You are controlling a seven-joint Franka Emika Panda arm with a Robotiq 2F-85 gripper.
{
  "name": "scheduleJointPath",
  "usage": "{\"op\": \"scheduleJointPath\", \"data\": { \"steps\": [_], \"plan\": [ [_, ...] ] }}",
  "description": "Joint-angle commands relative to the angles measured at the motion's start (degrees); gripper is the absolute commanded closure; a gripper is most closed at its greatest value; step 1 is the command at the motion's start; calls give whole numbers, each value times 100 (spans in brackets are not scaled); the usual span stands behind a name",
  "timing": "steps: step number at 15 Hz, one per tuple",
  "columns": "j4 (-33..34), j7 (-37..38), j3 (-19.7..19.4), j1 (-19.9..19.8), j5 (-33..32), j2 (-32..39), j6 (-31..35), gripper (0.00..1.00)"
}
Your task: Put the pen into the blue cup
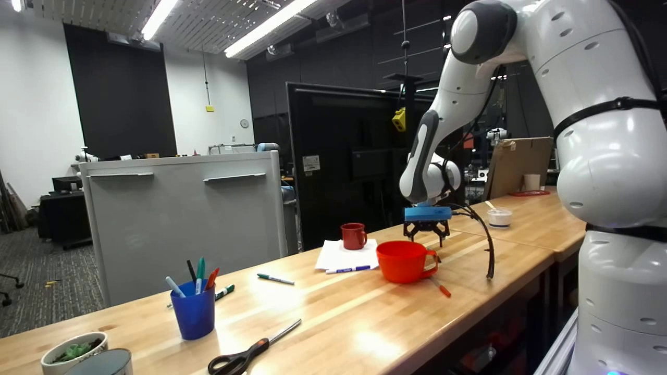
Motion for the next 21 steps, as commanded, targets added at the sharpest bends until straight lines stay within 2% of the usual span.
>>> {"op": "scheduleJointPath", "data": {
  "steps": [1,3,4,6,10,16,18,19,21],
  "plan": [
    [173,-34,-138,161,295,305,184,0],
    [242,-59,-147,179,443,427,244,0],
    [265,-66,-150,189,521,469,276,25],
    [295,-110,-139,196,647,482,290,32],
    [294,-160,-140,192,808,451,279,55],
    [248,-261,-144,112,946,360,152,98],
    [240,-257,-170,112,924,353,132,100],
    [242,-228,-197,137,892,357,145,97],
    [219,-150,-293,208,786,318,183,97]
  ]
}}
